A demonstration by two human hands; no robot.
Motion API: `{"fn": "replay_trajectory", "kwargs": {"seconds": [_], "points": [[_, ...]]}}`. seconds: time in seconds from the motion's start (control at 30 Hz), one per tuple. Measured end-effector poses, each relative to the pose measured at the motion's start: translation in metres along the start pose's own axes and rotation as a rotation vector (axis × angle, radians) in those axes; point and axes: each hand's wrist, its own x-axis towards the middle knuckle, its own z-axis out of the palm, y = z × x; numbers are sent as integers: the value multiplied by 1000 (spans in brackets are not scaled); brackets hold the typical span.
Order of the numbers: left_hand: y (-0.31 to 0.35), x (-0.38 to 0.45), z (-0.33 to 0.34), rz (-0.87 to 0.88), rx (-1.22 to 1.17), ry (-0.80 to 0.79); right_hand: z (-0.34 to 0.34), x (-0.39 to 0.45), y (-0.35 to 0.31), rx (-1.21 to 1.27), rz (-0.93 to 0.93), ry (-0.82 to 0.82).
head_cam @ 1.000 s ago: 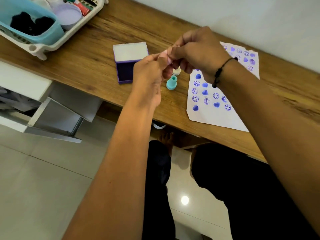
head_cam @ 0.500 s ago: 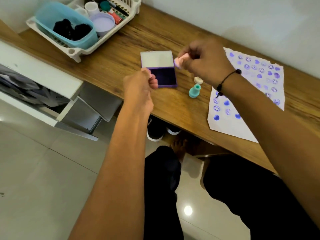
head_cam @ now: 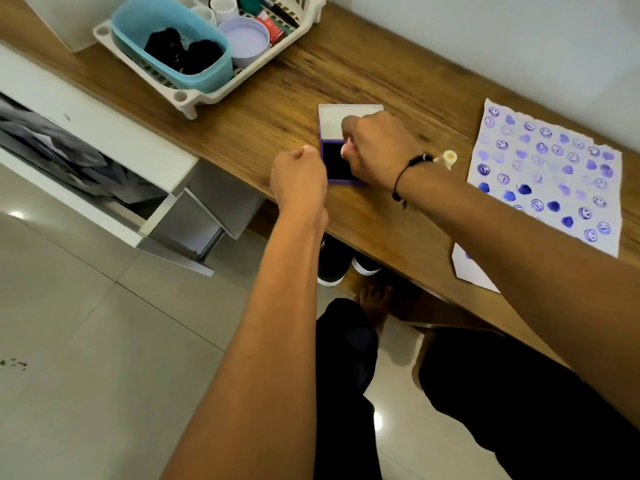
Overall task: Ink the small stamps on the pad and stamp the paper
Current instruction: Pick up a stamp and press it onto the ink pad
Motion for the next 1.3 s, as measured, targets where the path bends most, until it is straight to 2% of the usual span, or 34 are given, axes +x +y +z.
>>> {"fn": "replay_trajectory", "kwargs": {"seconds": [0.27,0.43,0.5,0.63,0.8,1.0,1.1,1.3], "points": [[0,-8,-2,-20,-42,-27,-7,3,1,-66,-66,-76],[0,-18,-2,-13,-163,63,-13,6,7,73,-37,-121],[-5,-20,-5,-75,-236,94,-18,7,14,177,-9,-128],[-10,-22,-8,-227,-290,68,-26,-3,30,278,24,20],[-13,-27,6,-298,-376,-31,-17,-10,23,168,-40,-63],[-15,-20,11,-336,-454,-120,-4,-14,10,44,-71,-46],[-13,-25,16,-318,-533,-119,-10,-8,10,-65,-178,-125],[-14,-31,18,-300,-546,-105,-16,-7,4,-132,-144,-204]]}}
